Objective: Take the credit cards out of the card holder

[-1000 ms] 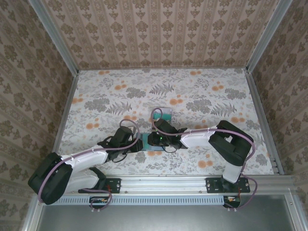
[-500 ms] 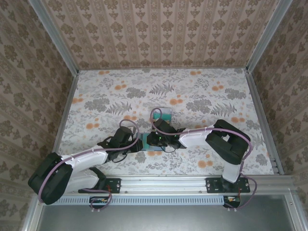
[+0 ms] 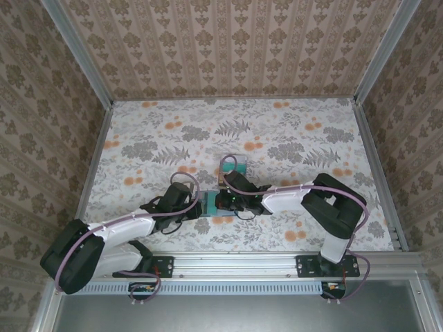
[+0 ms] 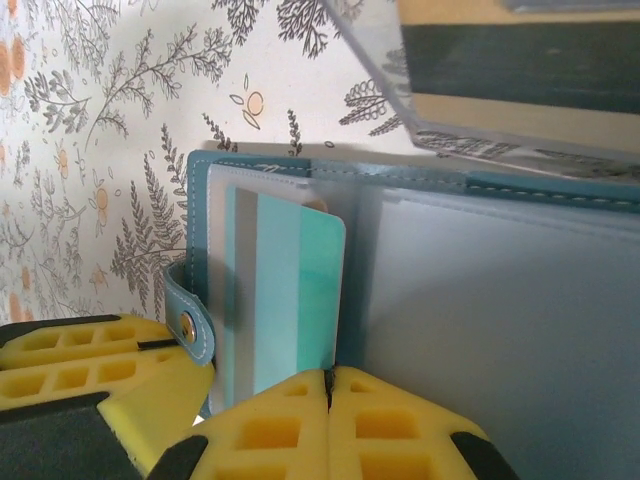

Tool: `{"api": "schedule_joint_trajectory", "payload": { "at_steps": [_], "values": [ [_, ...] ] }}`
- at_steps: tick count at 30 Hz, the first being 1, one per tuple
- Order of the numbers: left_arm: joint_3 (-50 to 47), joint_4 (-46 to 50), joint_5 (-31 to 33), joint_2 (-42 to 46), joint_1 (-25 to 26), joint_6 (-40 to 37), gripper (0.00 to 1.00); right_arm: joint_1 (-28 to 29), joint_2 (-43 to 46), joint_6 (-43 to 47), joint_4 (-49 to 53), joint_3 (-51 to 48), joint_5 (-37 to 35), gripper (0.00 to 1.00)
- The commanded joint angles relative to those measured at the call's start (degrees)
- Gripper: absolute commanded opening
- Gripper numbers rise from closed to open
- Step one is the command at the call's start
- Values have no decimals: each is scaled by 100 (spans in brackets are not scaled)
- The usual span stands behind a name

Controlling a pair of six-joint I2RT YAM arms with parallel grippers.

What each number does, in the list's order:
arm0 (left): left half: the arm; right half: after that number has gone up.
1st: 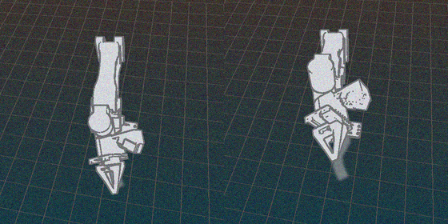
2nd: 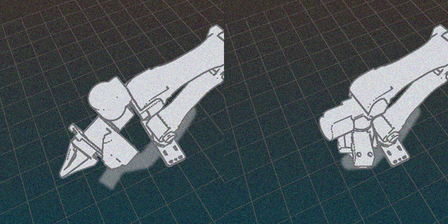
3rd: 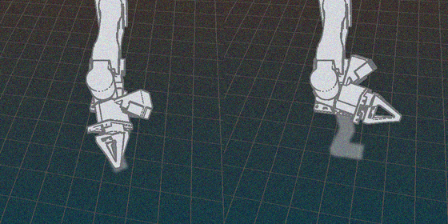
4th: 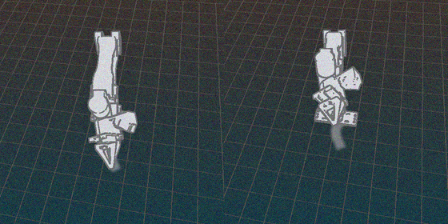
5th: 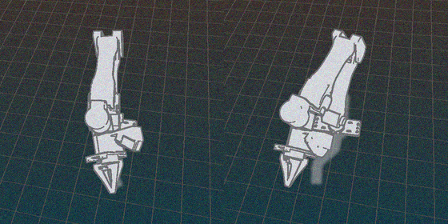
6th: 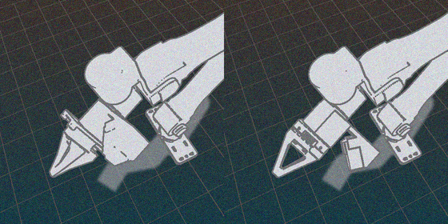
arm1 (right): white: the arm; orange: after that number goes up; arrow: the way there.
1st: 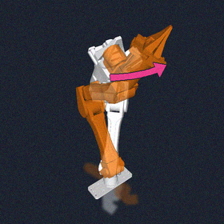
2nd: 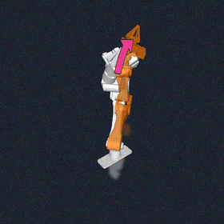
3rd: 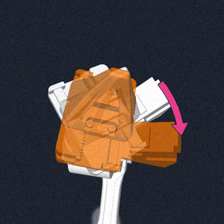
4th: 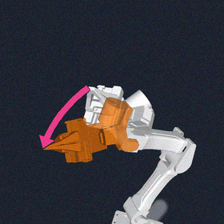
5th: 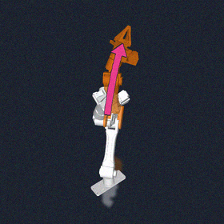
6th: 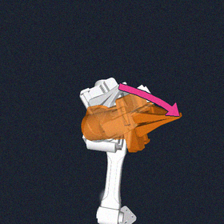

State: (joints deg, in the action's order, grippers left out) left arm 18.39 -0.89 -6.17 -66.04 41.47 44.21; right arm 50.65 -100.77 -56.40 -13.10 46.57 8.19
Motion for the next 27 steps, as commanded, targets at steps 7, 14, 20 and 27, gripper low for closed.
{"api": "schedule_joint_trajectory", "payload": {
  "at_steps": [7,14,20,27],
  "values": [
    [-38,428,90,84,-65,87,11,-222,737,72,348,-511,-168,0],
    [14,627,29,505,-78,-7,11,-419,1494,311,652,-865,-221,0],
    [201,923,-77,1154,-84,-146,20,-552,2427,1224,1947,-511,-418,0],
    [263,1243,-112,1844,-86,-242,65,-574,2864,3216,3400,644,-663,0]
  ]
}}
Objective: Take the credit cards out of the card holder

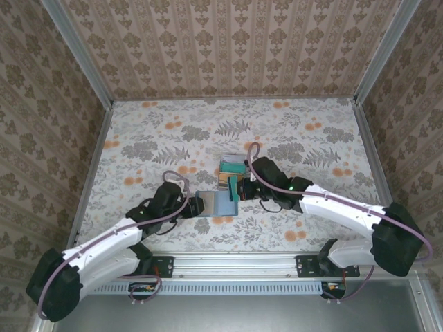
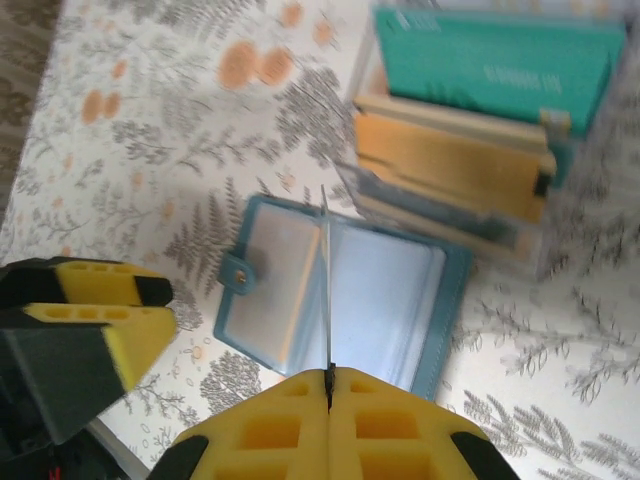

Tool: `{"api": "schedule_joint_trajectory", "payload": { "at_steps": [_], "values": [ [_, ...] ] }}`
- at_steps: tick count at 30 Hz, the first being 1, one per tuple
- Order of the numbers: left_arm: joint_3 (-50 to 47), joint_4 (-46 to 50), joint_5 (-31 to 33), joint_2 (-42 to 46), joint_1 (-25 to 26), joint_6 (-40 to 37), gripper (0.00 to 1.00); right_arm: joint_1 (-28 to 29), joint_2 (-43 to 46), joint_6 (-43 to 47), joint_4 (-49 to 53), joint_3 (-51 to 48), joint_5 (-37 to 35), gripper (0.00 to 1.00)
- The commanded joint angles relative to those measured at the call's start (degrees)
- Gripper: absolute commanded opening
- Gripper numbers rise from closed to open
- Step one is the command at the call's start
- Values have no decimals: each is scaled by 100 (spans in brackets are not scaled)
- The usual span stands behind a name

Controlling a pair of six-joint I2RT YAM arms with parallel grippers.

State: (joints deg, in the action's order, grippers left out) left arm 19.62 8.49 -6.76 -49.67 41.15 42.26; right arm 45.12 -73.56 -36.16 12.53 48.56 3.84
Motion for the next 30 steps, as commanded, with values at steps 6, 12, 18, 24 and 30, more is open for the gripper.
{"api": "schedule_joint_trajectory", "payload": {
  "at_steps": [6,12,18,24,30],
  "values": [
    [36,574,-58,766,-45,-77,100,-22,-27,3749,1102,1111,-156,0],
    [-63,1056,71,1463,-54,-115,100,-42,-571,5514,1930,2084,-503,0],
    [-142,1551,221,2222,-81,-124,100,-129,-1358,6621,2342,2709,-946,0],
    [-216,1781,298,2578,-136,-87,100,-300,-1888,7275,2494,3121,-1016,0],
    [-247,1822,288,2602,-160,-83,100,-424,-2303,7639,2526,3405,-810,0]
  ]
}}
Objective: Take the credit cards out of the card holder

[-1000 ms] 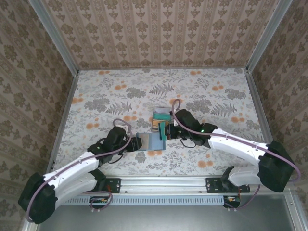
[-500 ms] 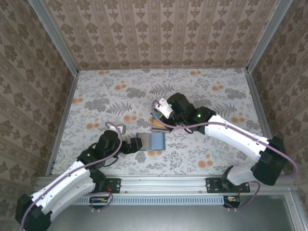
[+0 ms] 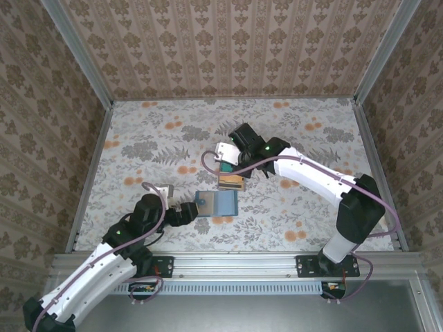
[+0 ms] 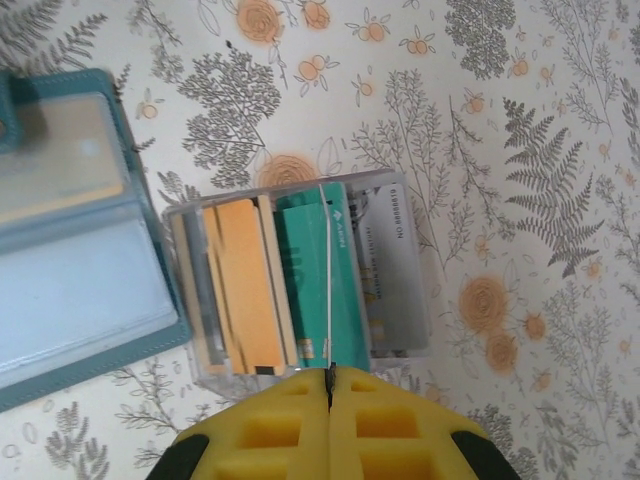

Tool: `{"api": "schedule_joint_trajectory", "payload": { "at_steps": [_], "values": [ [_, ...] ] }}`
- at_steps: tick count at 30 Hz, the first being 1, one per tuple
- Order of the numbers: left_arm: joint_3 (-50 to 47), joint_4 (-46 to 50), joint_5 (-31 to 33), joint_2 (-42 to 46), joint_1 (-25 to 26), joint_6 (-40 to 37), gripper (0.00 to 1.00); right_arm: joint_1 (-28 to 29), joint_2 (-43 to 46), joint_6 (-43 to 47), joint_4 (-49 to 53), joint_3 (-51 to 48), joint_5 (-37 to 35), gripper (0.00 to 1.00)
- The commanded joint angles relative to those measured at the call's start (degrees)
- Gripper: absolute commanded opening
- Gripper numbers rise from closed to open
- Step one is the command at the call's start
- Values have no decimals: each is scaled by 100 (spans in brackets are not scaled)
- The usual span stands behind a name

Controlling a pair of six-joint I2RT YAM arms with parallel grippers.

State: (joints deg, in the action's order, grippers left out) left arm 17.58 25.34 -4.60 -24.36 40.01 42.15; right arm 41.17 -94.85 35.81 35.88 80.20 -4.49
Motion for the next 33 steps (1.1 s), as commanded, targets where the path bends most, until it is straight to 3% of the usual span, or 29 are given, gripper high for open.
{"api": "schedule_joint_trajectory", "payload": {
  "at_steps": [1,12,30,31,33],
  "values": [
    [-49,129,64,64,-55,-76,100,-46,-245,490,198,279,32,0],
    [-97,155,30,69,-155,-135,100,-254,-1046,524,645,816,347,0],
    [-159,134,-157,71,-344,-157,100,-434,-1494,378,815,950,729,0],
    [-159,136,-163,75,-345,-162,100,-439,-1524,375,826,977,732,2],
    [-154,142,-164,76,-349,-155,100,-456,-1567,307,807,1054,679,23]
  ]
}}
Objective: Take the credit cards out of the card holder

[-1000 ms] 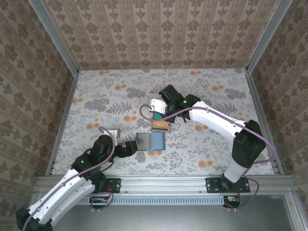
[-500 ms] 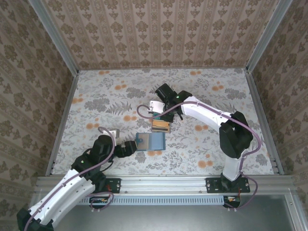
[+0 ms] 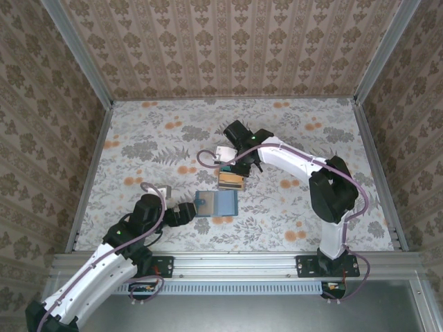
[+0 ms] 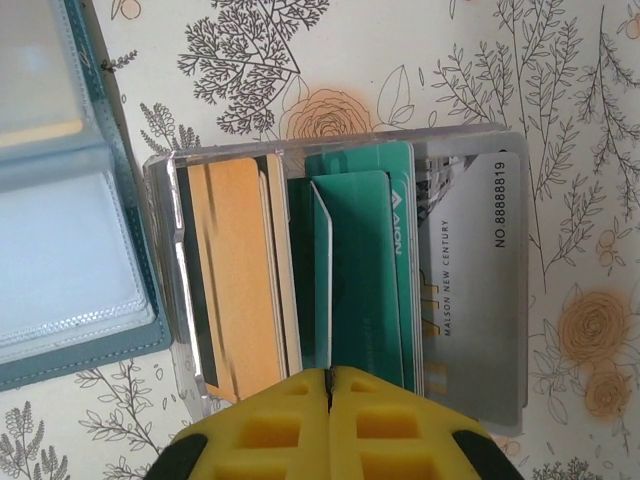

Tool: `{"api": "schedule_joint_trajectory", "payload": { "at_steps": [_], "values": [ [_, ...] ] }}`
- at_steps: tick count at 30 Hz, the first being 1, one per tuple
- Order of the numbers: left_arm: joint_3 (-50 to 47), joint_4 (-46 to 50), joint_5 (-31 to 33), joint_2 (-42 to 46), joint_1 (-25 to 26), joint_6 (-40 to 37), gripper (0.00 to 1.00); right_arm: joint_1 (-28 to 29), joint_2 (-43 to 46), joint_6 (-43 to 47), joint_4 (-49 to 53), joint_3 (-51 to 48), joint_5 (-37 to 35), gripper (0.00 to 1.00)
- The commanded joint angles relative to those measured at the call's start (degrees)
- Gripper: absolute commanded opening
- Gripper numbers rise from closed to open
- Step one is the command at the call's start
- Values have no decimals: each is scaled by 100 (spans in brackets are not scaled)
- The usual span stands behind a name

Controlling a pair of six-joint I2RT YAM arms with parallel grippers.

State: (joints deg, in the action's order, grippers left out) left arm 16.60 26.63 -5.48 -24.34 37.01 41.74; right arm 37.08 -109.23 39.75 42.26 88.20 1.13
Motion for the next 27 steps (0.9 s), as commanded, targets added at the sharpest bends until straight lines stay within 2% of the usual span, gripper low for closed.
{"api": "schedule_joint_trajectory", "payload": {
  "at_steps": [1,3,5,10,12,19,23,27],
  "values": [
    [-60,13,-84,86,-56,-120,100,-51,-126,-127,150,275,88,29],
    [-60,20,-85,87,-63,-117,100,-68,-61,-241,-16,257,-46,37],
    [-60,26,-87,88,-63,-113,100,-77,50,-321,-235,155,-232,41],
    [-69,-24,-116,84,-72,-113,100,-97,597,-623,-864,-336,-412,42],
    [-102,-97,-176,79,-80,-96,100,-96,941,-1001,-1118,-676,-330,42],
    [-175,-453,-417,-73,-80,43,96,132,1978,-3199,-1990,-1745,4,38],
    [-226,-825,-627,-406,-75,168,89,330,2331,-4512,-2259,-2310,193,36],
    [-271,-1302,-801,-864,-55,282,81,434,2608,-5849,-3016,-3275,626,34]
  ]
}}
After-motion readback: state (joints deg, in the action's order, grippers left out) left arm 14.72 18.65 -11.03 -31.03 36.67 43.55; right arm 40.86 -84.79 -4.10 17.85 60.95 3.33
